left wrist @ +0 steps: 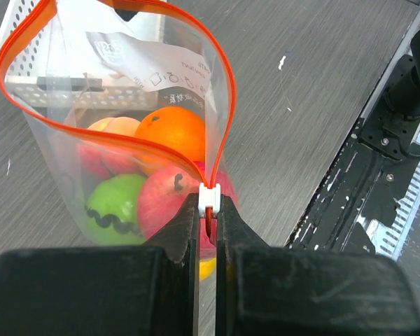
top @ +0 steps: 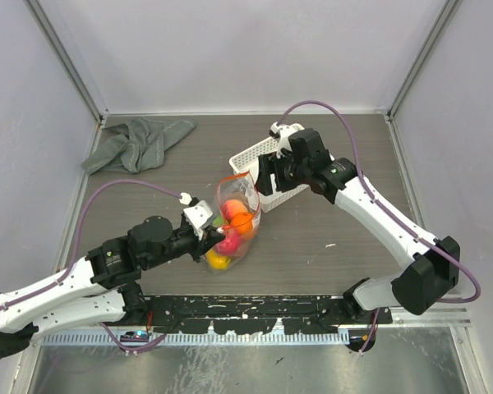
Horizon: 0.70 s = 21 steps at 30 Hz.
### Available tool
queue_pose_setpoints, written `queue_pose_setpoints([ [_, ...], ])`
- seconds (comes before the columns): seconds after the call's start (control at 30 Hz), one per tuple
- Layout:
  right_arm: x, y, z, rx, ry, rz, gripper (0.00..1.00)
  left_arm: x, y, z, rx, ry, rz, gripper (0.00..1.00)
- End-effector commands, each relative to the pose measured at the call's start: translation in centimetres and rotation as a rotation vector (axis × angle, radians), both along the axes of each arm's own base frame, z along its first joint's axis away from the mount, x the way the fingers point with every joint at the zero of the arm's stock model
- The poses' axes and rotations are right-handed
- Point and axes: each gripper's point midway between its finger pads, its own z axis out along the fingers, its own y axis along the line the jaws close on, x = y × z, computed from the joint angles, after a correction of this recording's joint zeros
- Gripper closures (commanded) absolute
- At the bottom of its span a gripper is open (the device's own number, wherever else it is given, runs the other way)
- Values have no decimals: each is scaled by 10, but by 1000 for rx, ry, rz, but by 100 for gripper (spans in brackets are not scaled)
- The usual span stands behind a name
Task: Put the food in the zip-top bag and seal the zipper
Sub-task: Zip the zipper food storage bag at the center of the board.
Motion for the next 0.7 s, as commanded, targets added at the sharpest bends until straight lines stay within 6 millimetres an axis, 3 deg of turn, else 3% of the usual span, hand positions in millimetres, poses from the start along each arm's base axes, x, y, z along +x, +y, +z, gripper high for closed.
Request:
queue_pose_setpoints([
  [0.0,8,9,46,67,-113,37,26,-2,0,30,-73,-38,-13,100],
  [0.17,8,3,75,76,-186,27,25,-2,1,30,-78,-37,-10,100],
  [0.27,9,6,78,86,-187,39,24,-2,3,31,-82,-41,-4,100],
  [0.43,9,20,58,87,-98,90,24,-3,5,31,-86,-41,-4,100],
  [0.57,12,20,34,34,-22,74,25,-2,6,31,-84,-41,4,100],
  [0.67,4,21,23,17,7,123,25,-1,8,32,-88,-43,13,100],
])
